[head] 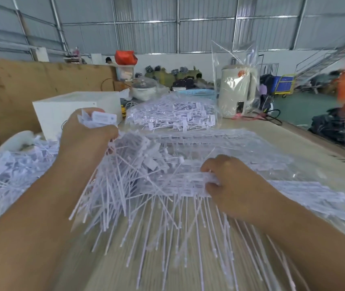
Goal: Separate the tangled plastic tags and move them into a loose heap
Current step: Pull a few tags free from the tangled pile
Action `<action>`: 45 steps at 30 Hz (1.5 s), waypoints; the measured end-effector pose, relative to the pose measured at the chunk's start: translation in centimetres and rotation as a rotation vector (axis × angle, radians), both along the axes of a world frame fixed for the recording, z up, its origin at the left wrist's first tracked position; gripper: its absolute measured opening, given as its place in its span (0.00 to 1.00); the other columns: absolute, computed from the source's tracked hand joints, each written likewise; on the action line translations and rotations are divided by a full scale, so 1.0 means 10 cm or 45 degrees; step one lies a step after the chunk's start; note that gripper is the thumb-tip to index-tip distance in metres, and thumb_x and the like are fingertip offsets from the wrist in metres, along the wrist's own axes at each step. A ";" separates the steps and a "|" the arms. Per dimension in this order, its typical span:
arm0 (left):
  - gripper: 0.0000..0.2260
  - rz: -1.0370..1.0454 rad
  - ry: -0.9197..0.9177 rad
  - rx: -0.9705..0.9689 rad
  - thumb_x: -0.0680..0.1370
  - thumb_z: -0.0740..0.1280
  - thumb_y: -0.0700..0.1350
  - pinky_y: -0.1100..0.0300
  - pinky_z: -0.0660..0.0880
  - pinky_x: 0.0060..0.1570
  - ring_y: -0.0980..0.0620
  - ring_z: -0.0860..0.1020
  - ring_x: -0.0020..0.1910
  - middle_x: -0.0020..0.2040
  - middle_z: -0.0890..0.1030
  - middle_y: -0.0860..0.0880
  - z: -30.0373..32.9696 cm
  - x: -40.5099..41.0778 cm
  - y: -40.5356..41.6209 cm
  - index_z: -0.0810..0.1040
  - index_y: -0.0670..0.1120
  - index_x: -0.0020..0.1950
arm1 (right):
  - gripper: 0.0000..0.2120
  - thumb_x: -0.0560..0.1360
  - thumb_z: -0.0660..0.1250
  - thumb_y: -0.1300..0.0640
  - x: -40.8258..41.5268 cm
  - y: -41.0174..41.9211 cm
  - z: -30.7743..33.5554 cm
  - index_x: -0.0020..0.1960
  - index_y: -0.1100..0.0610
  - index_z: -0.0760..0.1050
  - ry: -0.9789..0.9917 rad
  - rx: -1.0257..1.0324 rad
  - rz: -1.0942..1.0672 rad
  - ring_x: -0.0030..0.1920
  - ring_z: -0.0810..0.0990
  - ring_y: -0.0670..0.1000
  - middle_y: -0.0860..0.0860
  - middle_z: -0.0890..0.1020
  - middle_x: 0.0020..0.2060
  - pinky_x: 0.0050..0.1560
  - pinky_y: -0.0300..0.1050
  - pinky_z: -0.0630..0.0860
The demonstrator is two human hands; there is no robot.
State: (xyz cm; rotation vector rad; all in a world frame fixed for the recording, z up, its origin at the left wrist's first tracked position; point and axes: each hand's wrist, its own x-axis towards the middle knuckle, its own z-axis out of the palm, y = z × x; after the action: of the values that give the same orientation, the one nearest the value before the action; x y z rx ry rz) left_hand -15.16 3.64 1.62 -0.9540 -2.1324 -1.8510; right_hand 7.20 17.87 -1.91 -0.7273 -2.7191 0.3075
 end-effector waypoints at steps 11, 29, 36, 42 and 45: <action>0.22 0.134 0.572 -0.383 0.75 0.69 0.51 0.58 0.71 0.45 0.52 0.76 0.48 0.46 0.77 0.49 -0.45 0.18 0.26 0.70 0.53 0.68 | 0.06 0.73 0.60 0.61 0.12 -0.01 0.14 0.48 0.54 0.73 0.127 -0.004 0.000 0.43 0.75 0.54 0.50 0.75 0.43 0.43 0.48 0.74; 0.25 0.187 0.843 -0.875 0.78 0.58 0.64 0.43 0.62 0.64 0.41 0.66 0.68 0.72 0.67 0.47 -0.57 0.19 0.29 0.68 0.54 0.71 | 0.18 0.68 0.59 0.72 0.19 0.07 0.25 0.44 0.48 0.66 0.313 0.089 -0.038 0.43 0.71 0.53 0.47 0.72 0.40 0.40 0.46 0.65; 0.27 0.156 0.693 -0.533 0.78 0.54 0.63 0.45 0.62 0.66 0.42 0.66 0.67 0.69 0.69 0.45 -0.45 0.34 0.21 0.74 0.47 0.67 | 0.20 0.68 0.58 0.74 0.22 0.09 0.26 0.37 0.47 0.64 0.315 -0.036 0.062 0.33 0.70 0.42 0.45 0.70 0.36 0.30 0.36 0.65; 0.19 -0.372 0.879 -0.408 0.80 0.55 0.56 0.56 0.69 0.49 0.51 0.74 0.45 0.42 0.78 0.50 -0.31 0.69 0.19 0.79 0.45 0.45 | 0.19 0.69 0.58 0.75 0.20 0.07 0.23 0.41 0.49 0.68 0.495 -0.014 0.222 0.33 0.69 0.42 0.45 0.70 0.30 0.32 0.38 0.65; 0.13 -0.601 0.360 -0.261 0.75 0.67 0.60 0.60 0.70 0.37 0.54 0.75 0.34 0.34 0.80 0.51 -0.26 0.81 0.20 0.81 0.52 0.40 | 0.18 0.71 0.62 0.73 0.23 0.10 0.28 0.42 0.49 0.73 0.523 -0.008 0.295 0.36 0.73 0.44 0.46 0.76 0.34 0.35 0.39 0.70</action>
State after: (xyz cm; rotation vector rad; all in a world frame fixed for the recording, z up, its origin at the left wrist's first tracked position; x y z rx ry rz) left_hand -7.09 5.67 -0.96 -1.7767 -2.0726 -1.5534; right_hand 9.51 18.83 0.85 -0.3046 -2.4059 0.4621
